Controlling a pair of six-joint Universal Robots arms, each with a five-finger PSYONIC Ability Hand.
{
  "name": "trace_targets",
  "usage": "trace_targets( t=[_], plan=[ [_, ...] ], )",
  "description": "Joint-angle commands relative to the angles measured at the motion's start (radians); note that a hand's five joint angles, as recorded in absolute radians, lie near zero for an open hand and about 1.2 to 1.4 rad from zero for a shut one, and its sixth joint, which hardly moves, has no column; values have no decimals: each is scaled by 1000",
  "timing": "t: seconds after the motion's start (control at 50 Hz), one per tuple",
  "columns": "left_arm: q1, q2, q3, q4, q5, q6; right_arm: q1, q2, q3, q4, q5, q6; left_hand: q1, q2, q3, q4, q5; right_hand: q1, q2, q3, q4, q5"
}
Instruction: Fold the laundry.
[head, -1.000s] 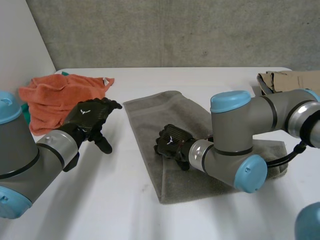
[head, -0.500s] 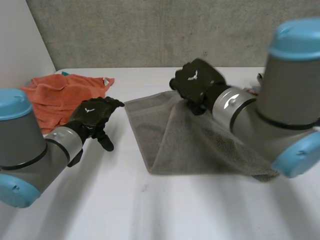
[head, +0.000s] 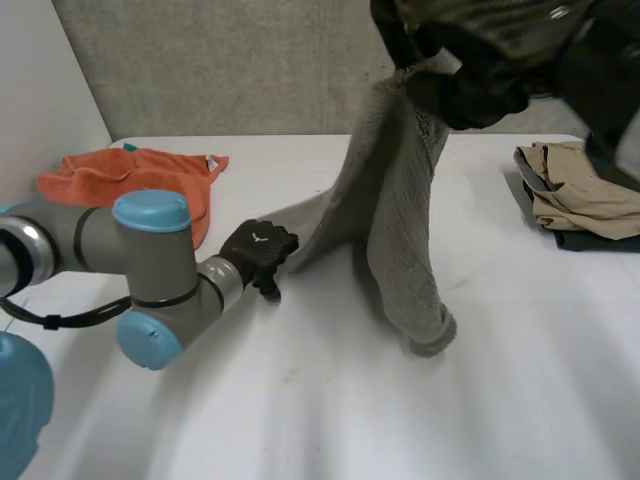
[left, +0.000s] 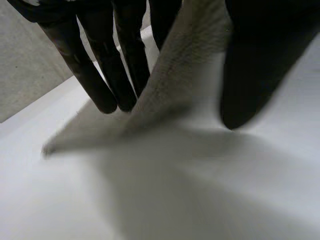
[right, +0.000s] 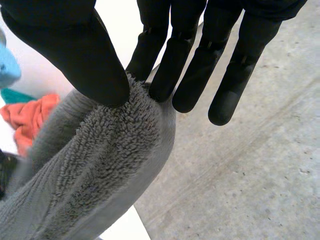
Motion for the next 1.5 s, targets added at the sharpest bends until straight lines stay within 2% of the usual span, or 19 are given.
trace_targets(
  t=[0.02, 0.06, 0.12, 0.26, 0.36, 0.42, 0.5, 0.6, 0.7, 0.74, 0.84, 0.88, 0.98, 1.02, 1.08, 1.16, 1.3, 1.38, 1.5],
  plan=[
    [-14, -19, 71, 10, -112, -90, -83, -66, 22, 3, -4, 107, 438, 508, 513, 506, 511, 276, 221, 207, 198, 234],
    [1, 18, 59, 14, -166, -129, -146, -70, 29, -7, -4, 131, 438, 508, 513, 506, 511, 276, 221, 207, 198, 234],
    [30, 97, 7, 33, -182, -173, -232, -69, 42, -3, -25, 159, 438, 508, 513, 506, 511, 276, 221, 207, 198, 234],
    [95, 330, -182, 68, -87, -241, -307, -66, 60, -27, -81, 207, 438, 508, 513, 506, 511, 276, 221, 207, 198, 234],
    [190, 608, -363, 102, -47, -238, -431, 23, 63, -63, -94, 214, 438, 508, 513, 506, 511, 276, 221, 207, 198, 234],
    [213, 726, -420, 128, -25, -225, -465, 66, 86, -67, -107, 210, 438, 508, 513, 506, 511, 276, 221, 207, 198, 234],
    [234, 899, -470, 152, 51, -204, -479, 155, 144, -81, -101, 173, 438, 508, 513, 506, 511, 276, 221, 207, 198, 234],
    [259, 837, -455, 76, 84, -146, -478, 302, 213, -96, -29, 43, 438, 508, 513, 506, 511, 276, 221, 207, 198, 234],
    [231, 610, -337, 36, 55, -20, -400, 420, 201, -144, 48, -42, 438, 508, 513, 506, 511, 276, 221, 207, 198, 234],
    [217, 482, -227, 60, 30, 24, -367, 483, 160, -238, 91, -46, 438, 508, 513, 506, 511, 276, 221, 207, 198, 234],
    [181, 276, 84, 165, 4, 86, -324, 578, 20, -481, 160, 4, 438, 508, 513, 506, 511, 276, 221, 207, 198, 234],
    [162, 250, 237, 209, -46, 78, -303, 598, -44, -608, 191, 42, 438, 508, 513, 506, 511, 276, 221, 207, 198, 234],
    [147, 251, 411, 319, -212, 16, -286, 595, -112, -886, 260, 116, 438, 508, 513, 506, 511, 276, 221, 207, 198, 234],
    [145, 274, 425, 371, -240, -12, -292, 586, -121, -1004, 286, 151, 438, 508, 513, 506, 511, 276, 221, 207, 198, 234],
    [144, 314, 393, 389, -222, -26, -303, 575, -115, -1084, 297, 185, 438, 508, 513, 506, 511, 276, 221, 207, 198, 234],
    [153, 398, 214, 364, -195, -46, -320, 556, -84, -1084, 258, 214, 438, 508, 513, 506, 511, 276, 221, 207, 198, 234],
    [162, 539, -215, 416, -174, -52, -367, 503, 109, -1008, 99, 225, 438, 508, 513, 506, 511, 276, 221, 207, 198, 234],
    [173, 555, -427, 477, -140, -44, -396, 470, 279, -980, 16, 234, 438, 508, 513, 506, 511, 276, 221, 207, 198, 234],
    [179, 469, -651, 543, -15, -37, -444, 496, 540, -928, -105, 195, 438, 508, 513, 506, 511, 276, 221, 207, 198, 234]
  ],
)
